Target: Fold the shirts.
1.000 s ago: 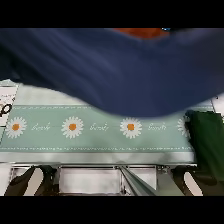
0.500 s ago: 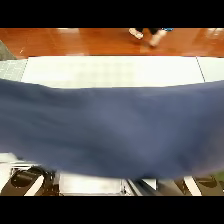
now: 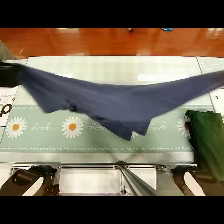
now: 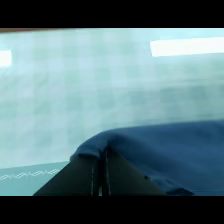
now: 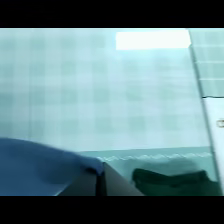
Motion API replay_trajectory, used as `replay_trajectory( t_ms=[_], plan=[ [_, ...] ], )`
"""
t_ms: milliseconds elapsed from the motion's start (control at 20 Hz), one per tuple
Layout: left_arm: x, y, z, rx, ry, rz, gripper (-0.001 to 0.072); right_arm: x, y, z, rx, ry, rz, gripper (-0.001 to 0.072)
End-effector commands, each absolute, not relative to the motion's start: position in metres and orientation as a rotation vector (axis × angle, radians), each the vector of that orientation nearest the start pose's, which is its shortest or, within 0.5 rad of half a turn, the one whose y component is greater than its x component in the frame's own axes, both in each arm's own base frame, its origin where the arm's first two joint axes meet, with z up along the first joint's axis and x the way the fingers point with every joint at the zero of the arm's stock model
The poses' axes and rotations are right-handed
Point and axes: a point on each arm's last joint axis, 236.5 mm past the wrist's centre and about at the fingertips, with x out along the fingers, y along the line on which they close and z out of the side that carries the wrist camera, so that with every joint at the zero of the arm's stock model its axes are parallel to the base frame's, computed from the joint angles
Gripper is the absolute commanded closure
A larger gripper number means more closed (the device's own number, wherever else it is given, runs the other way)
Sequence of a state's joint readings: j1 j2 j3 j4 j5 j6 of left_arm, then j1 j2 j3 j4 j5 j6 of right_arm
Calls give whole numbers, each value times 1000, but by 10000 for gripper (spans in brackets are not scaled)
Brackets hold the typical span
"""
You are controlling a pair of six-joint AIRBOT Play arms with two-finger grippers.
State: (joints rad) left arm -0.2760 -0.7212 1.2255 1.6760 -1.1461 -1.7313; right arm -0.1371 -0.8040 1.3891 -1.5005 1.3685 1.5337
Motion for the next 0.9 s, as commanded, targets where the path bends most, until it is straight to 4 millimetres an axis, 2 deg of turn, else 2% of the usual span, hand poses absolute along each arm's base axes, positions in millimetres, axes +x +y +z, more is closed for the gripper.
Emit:
replay_trajectory(
  t_ms=[0, 100, 250, 300, 400, 450, 500, 550, 650, 750, 800, 850],
  plan=[
    [383, -81, 166, 11, 735, -120, 686, 389, -11, 166, 123, 903, 49, 687],
    [411, -74, 117, -45, 839, -76, 686, 427, -10, 119, 169, 992, 64, 687],
    [427, -59, 45, -267, 1025, -21, 686, 463, -11, 56, 226, 1121, 61, 686],
    [430, -57, 28, -349, 1071, -17, 686, 469, -12, 39, 242, 1155, 53, 686],
    [435, -62, 9, -462, 1115, -71, 686, 474, -14, 7, 270, 1220, 32, 683],
    [437, -66, 6, -498, 1122, -101, 686, 473, -18, -4, 293, 1243, -5, 568],
    [439, -70, 3, -522, 1125, -126, 686, 471, -25, -10, 311, 1262, -43, 307],
    [440, -71, 3, -531, 1124, -136, 686, 466, -34, -10, 313, 1277, -60, 302],
    [438, -71, 3, -530, 1131, -138, 686, 440, -59, -2, 340, 1338, -105, 303],
    [433, -73, 1, -499, 1150, -165, 686, 402, -88, 7, 364, 1408, -155, 303],
    [431, -74, 0, -490, 1161, -175, 686, 380, -95, 6, 405, 1424, -176, 304],
    [428, -75, -1, -490, 1171, -177, 686, 361, -92, 0, 458, 1425, -181, 304]
  ],
)
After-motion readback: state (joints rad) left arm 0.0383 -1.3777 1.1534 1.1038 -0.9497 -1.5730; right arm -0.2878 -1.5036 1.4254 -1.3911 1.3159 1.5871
